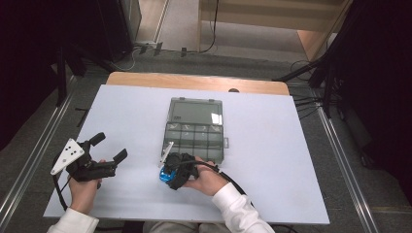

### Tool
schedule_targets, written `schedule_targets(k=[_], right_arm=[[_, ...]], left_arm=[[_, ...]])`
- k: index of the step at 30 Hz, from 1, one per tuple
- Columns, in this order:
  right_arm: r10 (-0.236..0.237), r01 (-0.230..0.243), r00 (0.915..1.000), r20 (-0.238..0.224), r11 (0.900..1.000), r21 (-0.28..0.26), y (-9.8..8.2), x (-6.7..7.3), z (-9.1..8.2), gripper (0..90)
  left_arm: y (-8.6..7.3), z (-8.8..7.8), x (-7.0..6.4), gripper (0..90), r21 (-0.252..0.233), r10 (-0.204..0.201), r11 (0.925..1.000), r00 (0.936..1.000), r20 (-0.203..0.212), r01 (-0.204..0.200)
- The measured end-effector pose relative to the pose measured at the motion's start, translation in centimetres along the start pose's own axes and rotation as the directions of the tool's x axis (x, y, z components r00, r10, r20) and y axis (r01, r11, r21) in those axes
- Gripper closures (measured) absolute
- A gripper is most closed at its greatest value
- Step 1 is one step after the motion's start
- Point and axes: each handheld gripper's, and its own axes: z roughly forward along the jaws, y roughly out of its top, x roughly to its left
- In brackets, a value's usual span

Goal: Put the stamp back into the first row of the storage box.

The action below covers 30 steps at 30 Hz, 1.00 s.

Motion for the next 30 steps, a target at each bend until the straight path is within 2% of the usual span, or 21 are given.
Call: schedule_targets(k=[7,8,15,21,24,25,30], right_arm=[[-0.004,0.004,0.9996,-0.029,1.000,-0.007,-0.1,-0.3,-0.3,41.9],[0.012,-0.013,0.9993,-0.034,1.000,-0.004,-0.1,-0.2,-0.6,41.9],[0.033,-0.036,0.9984,-0.047,0.998,-0.060,-0.4,-1.1,-2.5,41.9],[0.048,-0.053,0.9977,-0.048,0.994,-0.092,-0.6,-2.0,-4.0,41.9],[0.052,-0.058,0.9970,-0.058,0.993,-0.098,-0.6,-2.0,-4.4,41.9],[0.042,-0.046,0.9981,-0.044,0.995,-0.094,-0.5,-2.2,-4.8,41.9],[0.054,-0.057,0.9977,-0.041,0.993,-0.098,-0.5,-2.8,-5.6,41.9]], left_arm=[[0.0,0.0,0.0,0.0,-0.001,0.001,1.0000,1.0000,0.003,-0.001],[0.0,0.0,0.0,0.0,0.000,0.001,1.0000,1.0000,0.003,-0.001],[0.0,0.0,0.0,0.0,0.000,0.001,1.0000,1.0000,0.003,-0.001],[0.0,0.0,0.0,0.0,0.003,0.000,1.0000,1.0000,0.004,0.000],[0.0,0.1,0.0,0.0,0.003,-0.002,1.0000,1.0000,0.004,0.002],[0.0,0.1,0.0,0.0,0.002,-0.003,1.0000,1.0000,0.004,0.003],[0.0,0.1,0.0,0.0,0.002,-0.003,1.0000,1.0000,0.005,0.003]])
